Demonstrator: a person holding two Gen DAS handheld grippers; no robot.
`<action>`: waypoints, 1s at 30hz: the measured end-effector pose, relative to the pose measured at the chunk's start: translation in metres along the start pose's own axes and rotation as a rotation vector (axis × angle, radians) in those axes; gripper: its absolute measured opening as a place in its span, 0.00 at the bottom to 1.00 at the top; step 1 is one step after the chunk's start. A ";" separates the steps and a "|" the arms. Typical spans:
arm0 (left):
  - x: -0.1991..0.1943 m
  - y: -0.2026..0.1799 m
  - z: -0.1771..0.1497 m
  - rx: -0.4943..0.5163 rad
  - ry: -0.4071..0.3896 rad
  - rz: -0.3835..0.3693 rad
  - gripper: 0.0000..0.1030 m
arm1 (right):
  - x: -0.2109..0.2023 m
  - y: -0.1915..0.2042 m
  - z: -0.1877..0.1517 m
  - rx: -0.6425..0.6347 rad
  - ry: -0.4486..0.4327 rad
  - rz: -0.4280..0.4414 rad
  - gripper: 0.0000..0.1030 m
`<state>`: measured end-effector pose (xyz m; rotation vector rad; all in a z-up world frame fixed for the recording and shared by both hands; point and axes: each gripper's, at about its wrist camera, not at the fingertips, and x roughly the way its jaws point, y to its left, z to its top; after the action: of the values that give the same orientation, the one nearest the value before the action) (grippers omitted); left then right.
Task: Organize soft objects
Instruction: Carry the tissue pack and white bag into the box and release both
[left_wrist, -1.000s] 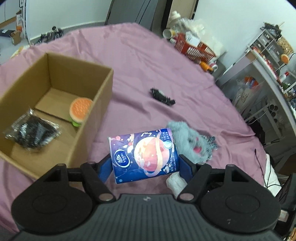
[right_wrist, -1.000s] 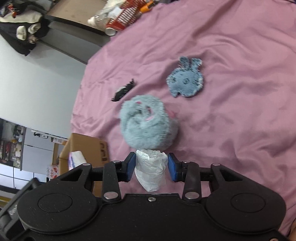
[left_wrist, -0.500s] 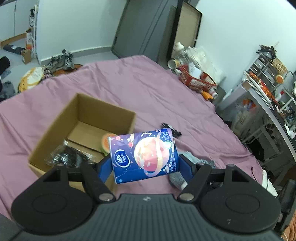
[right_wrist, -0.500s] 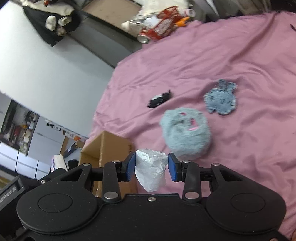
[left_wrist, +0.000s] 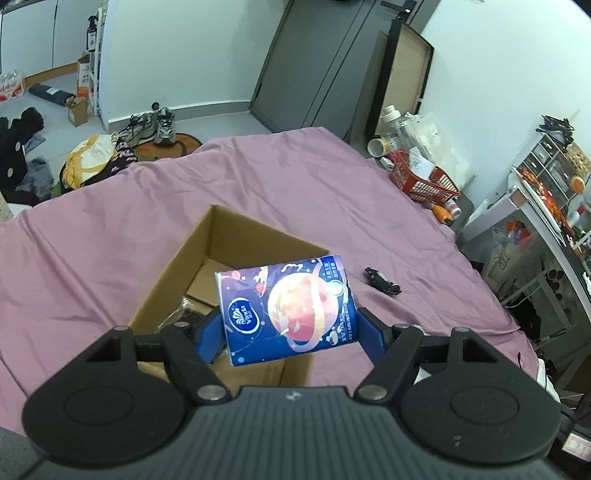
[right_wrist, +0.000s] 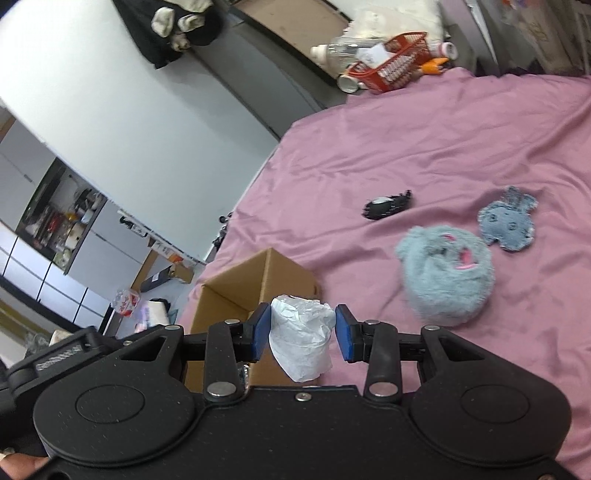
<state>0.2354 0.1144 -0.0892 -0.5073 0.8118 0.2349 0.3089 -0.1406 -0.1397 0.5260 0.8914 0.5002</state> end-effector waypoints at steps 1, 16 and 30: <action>0.002 0.003 0.000 -0.005 0.005 0.001 0.71 | 0.001 0.002 -0.001 0.000 0.002 0.007 0.36; 0.040 0.038 -0.013 -0.037 0.171 -0.045 0.76 | 0.022 0.035 -0.005 -0.055 0.001 0.038 0.36; 0.028 0.083 0.010 -0.094 0.135 -0.015 0.76 | 0.050 0.079 -0.014 -0.133 0.011 0.072 0.53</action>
<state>0.2280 0.1907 -0.1324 -0.6224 0.9310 0.2280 0.3087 -0.0467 -0.1276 0.4353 0.8455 0.6243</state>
